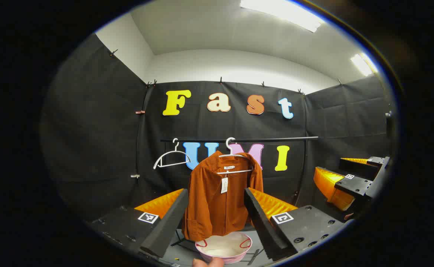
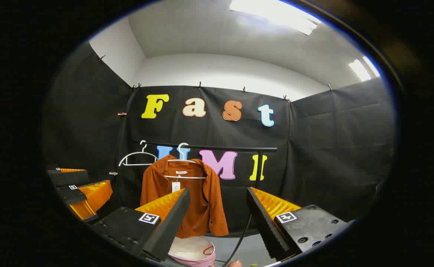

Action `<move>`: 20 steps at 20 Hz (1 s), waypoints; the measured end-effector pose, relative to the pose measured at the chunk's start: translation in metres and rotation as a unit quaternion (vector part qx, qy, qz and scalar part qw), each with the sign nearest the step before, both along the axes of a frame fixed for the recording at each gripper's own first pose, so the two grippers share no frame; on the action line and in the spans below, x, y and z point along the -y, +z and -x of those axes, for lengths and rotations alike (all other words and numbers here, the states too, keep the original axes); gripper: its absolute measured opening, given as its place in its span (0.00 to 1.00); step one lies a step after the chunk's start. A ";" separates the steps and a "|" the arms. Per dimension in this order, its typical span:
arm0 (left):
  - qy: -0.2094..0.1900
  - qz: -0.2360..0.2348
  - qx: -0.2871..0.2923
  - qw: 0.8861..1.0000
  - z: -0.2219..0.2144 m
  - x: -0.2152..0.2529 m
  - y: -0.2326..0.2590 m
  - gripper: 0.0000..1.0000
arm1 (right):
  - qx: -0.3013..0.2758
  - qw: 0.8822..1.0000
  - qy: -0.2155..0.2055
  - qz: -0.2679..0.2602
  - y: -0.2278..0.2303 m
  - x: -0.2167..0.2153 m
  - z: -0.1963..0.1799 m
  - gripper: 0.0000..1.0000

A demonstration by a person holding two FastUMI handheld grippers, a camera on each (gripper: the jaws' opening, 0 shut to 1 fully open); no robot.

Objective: Grasp the clothes on the hanger with both hands and then place them into the laundry hamper below.

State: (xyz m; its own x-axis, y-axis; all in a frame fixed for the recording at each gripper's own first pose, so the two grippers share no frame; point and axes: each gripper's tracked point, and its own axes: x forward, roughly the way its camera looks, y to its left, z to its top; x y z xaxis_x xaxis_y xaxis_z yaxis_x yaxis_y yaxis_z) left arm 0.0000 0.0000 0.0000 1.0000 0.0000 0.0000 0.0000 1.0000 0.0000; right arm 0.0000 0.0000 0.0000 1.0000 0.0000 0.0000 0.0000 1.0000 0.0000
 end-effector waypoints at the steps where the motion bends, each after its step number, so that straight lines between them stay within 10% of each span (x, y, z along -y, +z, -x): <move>1: -0.002 0.000 0.000 1.000 0.000 0.001 0.001 0.95 | 0.000 1.000 0.000 0.001 0.000 0.000 0.000 0.97; 20: 0.001 -0.003 -0.001 1.000 -0.003 -0.008 -0.001 0.95 | -0.003 1.000 -0.011 0.005 -0.006 0.002 0.001 0.98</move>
